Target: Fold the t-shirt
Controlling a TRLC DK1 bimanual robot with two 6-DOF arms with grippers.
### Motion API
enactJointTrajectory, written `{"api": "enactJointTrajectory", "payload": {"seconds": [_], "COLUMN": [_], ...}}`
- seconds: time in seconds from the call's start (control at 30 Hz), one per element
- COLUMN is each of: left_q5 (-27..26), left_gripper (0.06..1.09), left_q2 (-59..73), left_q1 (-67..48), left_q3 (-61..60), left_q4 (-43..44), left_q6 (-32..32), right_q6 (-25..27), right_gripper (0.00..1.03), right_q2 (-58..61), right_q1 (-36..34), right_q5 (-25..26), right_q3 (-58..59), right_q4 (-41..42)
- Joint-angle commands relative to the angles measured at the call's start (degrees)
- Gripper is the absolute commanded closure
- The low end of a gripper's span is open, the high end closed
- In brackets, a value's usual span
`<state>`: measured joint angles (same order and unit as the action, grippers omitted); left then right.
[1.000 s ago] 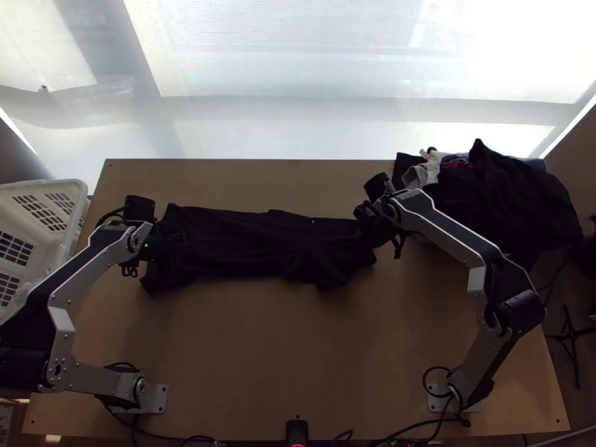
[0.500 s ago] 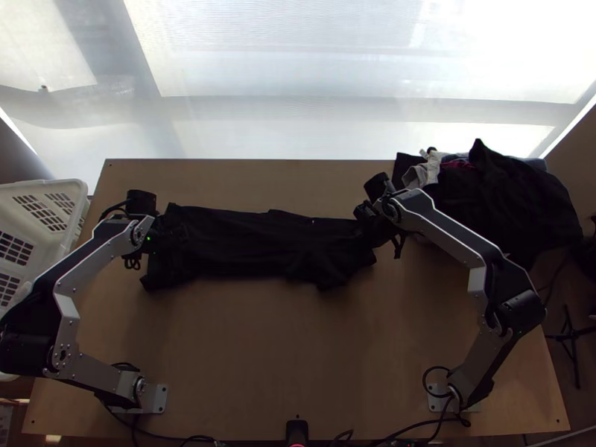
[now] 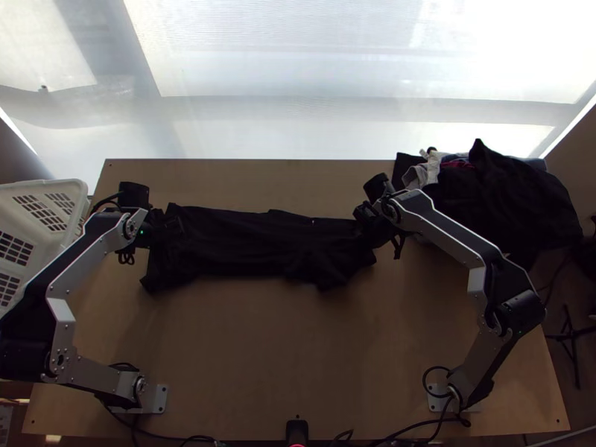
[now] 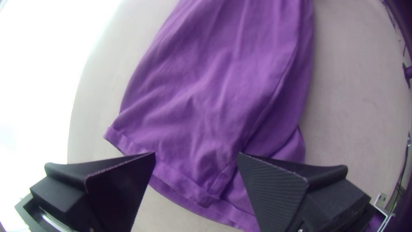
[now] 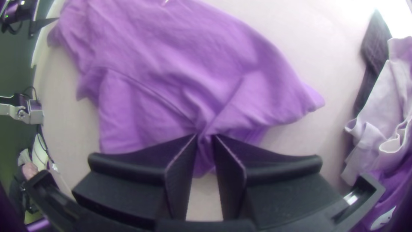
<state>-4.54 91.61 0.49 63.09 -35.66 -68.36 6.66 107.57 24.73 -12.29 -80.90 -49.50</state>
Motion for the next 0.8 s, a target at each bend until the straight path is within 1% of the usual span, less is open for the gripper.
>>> {"api": "enactJointTrajectory", "payload": {"seconds": [0.0,0.27,0.57,0.67,0.7,0.73,0.77], "left_q5": [-0.21,-0.21,-0.12,-0.03,-0.12,-0.12,-0.12], "left_gripper": [0.16,0.16,0.17,0.24,0.29,0.39,0.54], "left_q2": [-0.73,1.37,3.13,4.45,4.80,4.89,4.89], "left_q1": [-0.93,-3.04,-3.13,-2.60,-2.43,-2.16,-2.07], "left_q3": [1.42,1.07,-0.78,-1.57,-1.65,-1.65,-1.57], "left_q4": [-1.52,-1.43,-0.02,0.77,1.56,2.70,3.58], "left_q6": [0.86,2.00,1.65,1.21,1.21,1.30,1.65], "right_q6": [-0.06,-0.06,-0.06,-0.06,-0.06,-0.06,-0.06], "right_gripper": [0.82,0.82,0.82,0.82,0.82,0.82,0.82], "right_q2": [0.36,0.45,0.45,0.45,0.45,0.36,0.45], "right_q1": [0.32,-0.03,-0.12,-0.12,-0.12,-0.12,-0.12], "right_q5": [0.08,0.08,0.08,0.08,0.08,0.08,0.08], "right_q3": [-0.13,-0.04,-0.22,-0.22,-0.22,-0.22,-0.22], "right_q4": [0.28,0.28,0.36,0.28,0.28,0.28,0.28]}}
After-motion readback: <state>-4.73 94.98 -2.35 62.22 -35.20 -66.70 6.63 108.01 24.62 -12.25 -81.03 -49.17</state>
